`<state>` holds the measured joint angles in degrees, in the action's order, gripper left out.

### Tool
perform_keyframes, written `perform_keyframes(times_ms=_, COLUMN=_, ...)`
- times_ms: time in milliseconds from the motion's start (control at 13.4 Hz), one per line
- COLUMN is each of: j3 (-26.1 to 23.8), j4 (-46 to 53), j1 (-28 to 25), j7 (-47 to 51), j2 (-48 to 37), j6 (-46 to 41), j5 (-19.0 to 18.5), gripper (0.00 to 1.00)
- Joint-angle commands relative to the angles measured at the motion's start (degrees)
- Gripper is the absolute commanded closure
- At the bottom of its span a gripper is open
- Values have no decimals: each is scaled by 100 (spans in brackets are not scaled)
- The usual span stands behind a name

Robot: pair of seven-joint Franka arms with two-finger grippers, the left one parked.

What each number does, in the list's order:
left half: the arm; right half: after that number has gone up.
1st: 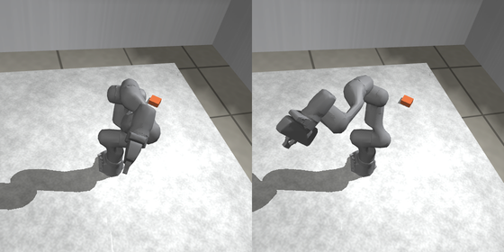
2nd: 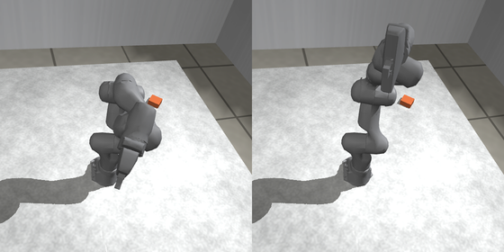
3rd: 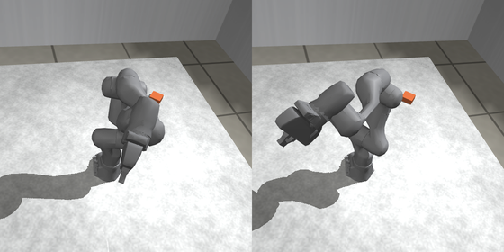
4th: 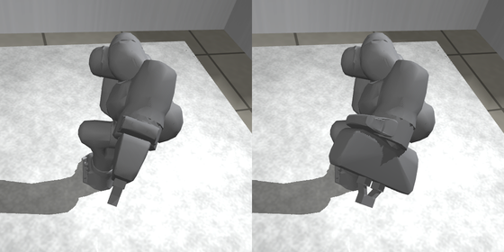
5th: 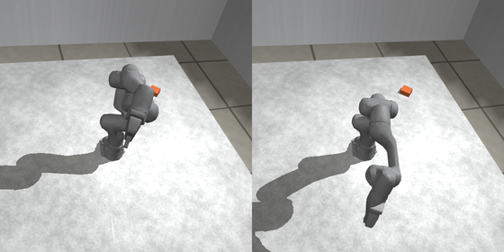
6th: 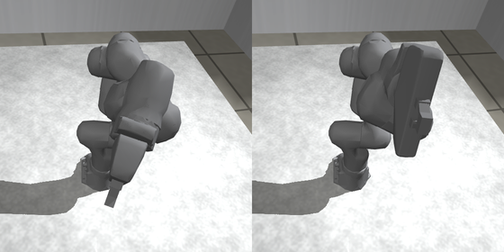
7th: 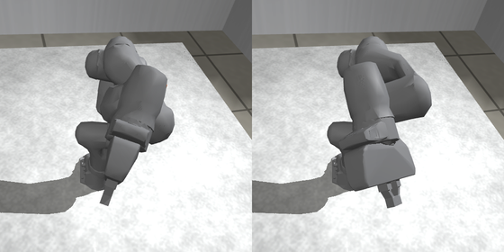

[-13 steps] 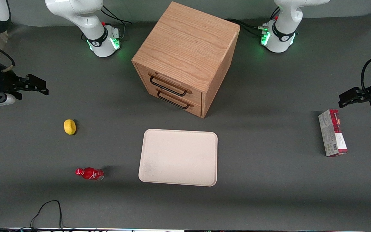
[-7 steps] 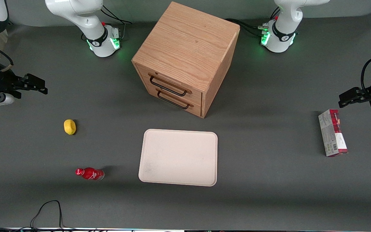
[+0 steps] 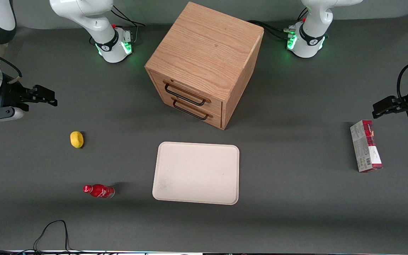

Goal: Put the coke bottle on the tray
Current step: 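Move the open right gripper down toward the red Coca-Cola bottle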

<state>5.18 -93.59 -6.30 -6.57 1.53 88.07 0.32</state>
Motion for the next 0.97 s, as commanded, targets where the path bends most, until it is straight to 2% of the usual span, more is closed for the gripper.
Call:
perform_keyframes(times_ms=0, j3=27, j4=113, j1=-38, j7=-82, j2=85, j6=17, j5=108, gripper=0)
perform_keyframes(times_ms=149, j3=36, j4=243, j1=-81, j7=-29, j2=224, j6=35, j5=100, gripper=0)
perform_keyframes(times_ms=597, j3=36, j4=3896, j1=-214, j7=41, j2=2990, j6=-615, j5=91, gripper=0)
perform_keyframes(times_ms=746, j3=18, j4=4530, j1=-179, j7=269, j2=3720, j6=-555, j5=213, gripper=0)
perform_keyframes(times_ms=896, j3=-17, j4=4884, j1=-135, j7=358, j2=4091, j6=-493, j5=275, gripper=0)
